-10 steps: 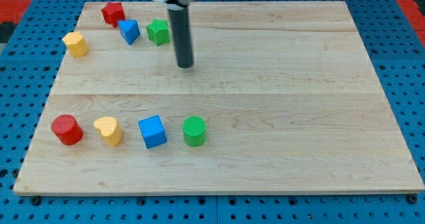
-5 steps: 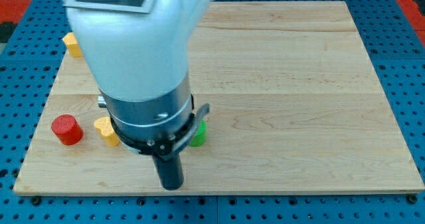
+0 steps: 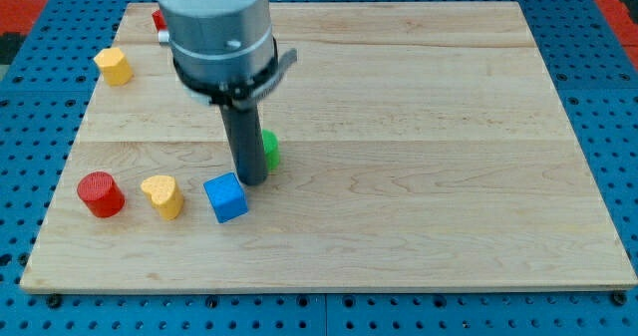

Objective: Move the green circle to the top center

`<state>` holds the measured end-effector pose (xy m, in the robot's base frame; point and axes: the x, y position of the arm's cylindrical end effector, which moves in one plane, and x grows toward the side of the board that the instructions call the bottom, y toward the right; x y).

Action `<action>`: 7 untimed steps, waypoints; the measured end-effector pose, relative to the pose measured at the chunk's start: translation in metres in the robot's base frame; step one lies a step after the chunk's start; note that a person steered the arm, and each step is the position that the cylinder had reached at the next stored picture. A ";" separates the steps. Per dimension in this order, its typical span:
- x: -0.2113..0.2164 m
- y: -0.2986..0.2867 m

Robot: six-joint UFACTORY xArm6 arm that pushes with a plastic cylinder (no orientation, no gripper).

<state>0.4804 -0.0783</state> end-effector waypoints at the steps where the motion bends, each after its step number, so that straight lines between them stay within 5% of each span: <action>1: -0.063 0.002; 2: -0.118 0.010; 4: -0.096 0.057; 6: -0.186 0.075; 7: -0.196 0.094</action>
<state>0.2847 0.0153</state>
